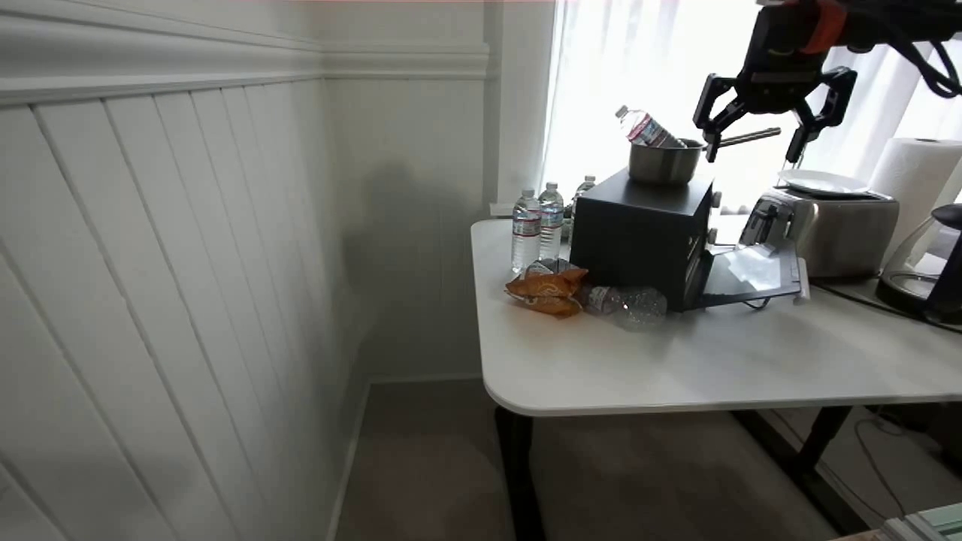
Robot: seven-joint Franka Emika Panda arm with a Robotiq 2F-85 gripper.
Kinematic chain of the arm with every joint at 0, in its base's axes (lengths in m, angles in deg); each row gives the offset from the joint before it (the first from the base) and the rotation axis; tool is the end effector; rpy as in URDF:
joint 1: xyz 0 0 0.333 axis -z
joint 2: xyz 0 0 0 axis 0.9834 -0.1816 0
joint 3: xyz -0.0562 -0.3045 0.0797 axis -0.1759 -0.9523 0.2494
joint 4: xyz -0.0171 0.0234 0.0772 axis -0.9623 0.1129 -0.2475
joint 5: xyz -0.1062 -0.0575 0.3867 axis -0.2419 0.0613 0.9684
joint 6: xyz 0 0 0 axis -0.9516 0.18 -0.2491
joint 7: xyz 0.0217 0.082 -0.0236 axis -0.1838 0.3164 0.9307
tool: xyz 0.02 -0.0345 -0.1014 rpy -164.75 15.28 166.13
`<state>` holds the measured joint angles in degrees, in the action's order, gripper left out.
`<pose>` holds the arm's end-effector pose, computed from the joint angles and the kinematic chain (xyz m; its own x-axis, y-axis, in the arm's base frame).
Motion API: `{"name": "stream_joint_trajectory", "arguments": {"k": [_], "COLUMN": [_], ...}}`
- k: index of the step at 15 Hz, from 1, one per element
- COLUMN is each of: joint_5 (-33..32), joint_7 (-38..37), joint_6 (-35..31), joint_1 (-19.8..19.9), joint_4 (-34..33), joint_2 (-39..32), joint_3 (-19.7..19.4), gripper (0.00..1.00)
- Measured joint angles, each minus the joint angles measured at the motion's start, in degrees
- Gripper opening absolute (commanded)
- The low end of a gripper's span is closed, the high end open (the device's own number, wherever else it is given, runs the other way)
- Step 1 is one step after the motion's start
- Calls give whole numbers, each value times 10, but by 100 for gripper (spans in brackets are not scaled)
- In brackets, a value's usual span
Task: Open the toaster oven.
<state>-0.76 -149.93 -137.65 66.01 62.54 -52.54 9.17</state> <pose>0.3531 0.2717 0.4426 0.8864 -0.4000 0.2329 -0.4211 -0.9058 0.0470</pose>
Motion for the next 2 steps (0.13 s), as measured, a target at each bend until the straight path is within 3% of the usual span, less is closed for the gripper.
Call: {"name": "stream_joint_trajectory", "arguments": {"k": [2], "joint_5": [0], "joint_7": [1], "joint_6": [0], "joint_1": [1], "joint_4": [0], "joint_2": [-7], "joint_3": [-2], "gripper": [100]}}
